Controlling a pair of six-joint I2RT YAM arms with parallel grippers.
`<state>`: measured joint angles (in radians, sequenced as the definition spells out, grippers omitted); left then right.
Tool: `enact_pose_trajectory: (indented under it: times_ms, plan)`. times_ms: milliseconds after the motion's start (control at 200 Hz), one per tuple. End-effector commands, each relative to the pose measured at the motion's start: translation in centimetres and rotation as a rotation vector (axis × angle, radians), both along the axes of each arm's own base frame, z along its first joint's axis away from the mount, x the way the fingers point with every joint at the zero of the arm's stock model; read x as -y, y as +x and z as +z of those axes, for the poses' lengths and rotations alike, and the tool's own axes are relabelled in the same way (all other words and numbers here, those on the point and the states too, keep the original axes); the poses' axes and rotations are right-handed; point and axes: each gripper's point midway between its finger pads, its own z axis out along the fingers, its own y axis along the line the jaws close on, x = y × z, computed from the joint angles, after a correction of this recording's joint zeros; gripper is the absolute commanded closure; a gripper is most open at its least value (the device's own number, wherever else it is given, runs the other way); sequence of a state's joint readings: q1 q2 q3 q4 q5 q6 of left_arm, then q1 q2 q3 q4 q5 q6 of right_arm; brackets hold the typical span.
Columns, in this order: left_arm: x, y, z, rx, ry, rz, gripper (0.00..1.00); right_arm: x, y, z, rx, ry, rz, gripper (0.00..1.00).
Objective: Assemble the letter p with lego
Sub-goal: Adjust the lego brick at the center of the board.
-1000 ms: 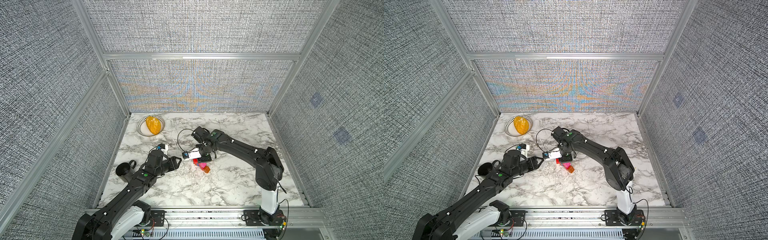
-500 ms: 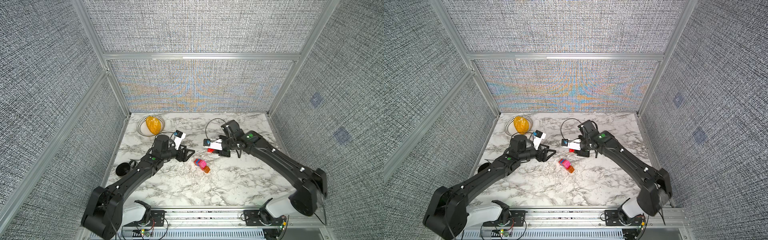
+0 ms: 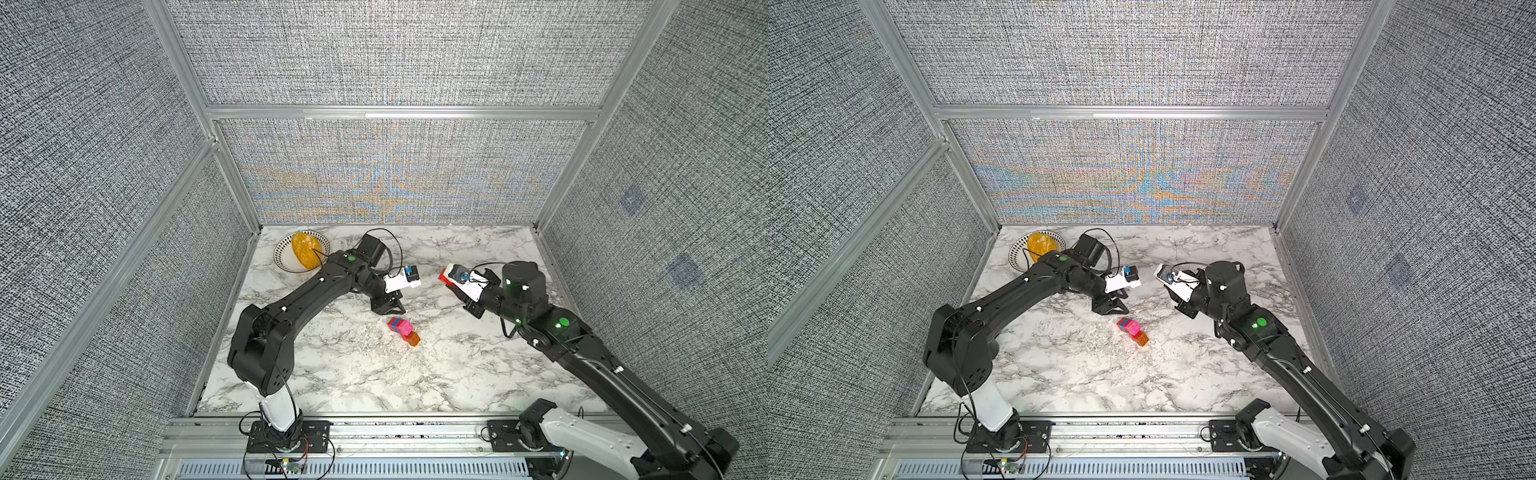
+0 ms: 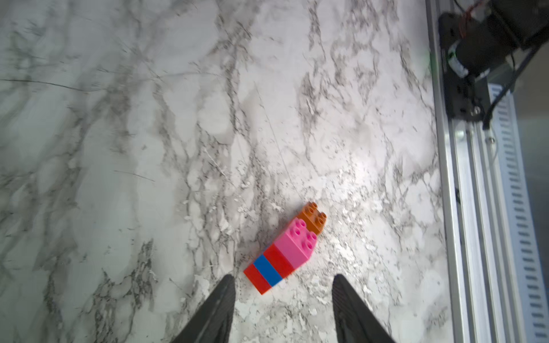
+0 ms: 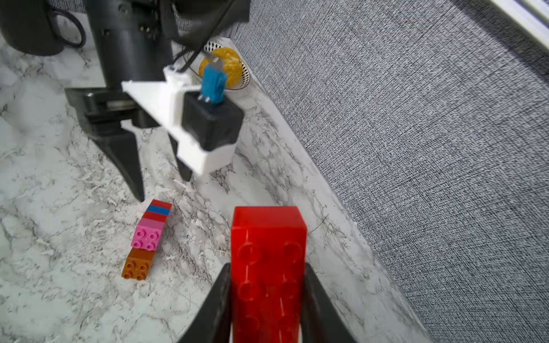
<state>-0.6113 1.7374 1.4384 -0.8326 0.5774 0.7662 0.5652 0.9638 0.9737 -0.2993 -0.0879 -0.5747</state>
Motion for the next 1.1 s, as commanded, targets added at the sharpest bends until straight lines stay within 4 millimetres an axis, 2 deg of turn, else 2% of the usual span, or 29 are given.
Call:
enact_pose_trajectory:
  times_ms: [0,125,195,310,465,651,766,1096]
  plan:
    - [-2.5,-2.8,-2.0,-0.009,0.132,-0.110,0.43,0.8,0.2,1.8,0.041,0.090,-0.066,1.00]
    - [-2.1,-4.0,-2.4,0.029,0.119,-0.169,0.41,0.9,-0.4,2.6,0.054,0.121,-0.060,1.00]
    - [-2.2,-3.5,-3.2,0.056,0.158,-0.174,0.41,0.9,-0.4,2.7,0.056,0.127,-0.058,1.00]
    - [-1.3,-2.7,-4.0,0.074,0.169,-0.191,0.40,0.9,-0.4,2.6,0.054,0.128,-0.058,1.00]
    - [-1.0,-1.3,-6.5,0.131,0.243,-0.225,0.40,1.2,-0.2,2.4,0.052,0.117,-0.078,1.00]
    - [-0.4,-0.3,-7.5,0.166,0.241,-0.235,0.39,1.2,0.1,1.9,0.045,0.103,-0.084,1.00]
    - [-0.8,0.3,-8.6,0.178,0.283,-0.231,0.39,1.1,0.3,1.5,0.034,0.092,-0.089,1.00]
    - [-0.1,0.0,-9.7,0.130,0.263,-0.259,0.39,1.0,0.5,0.7,0.016,0.071,-0.085,1.00]
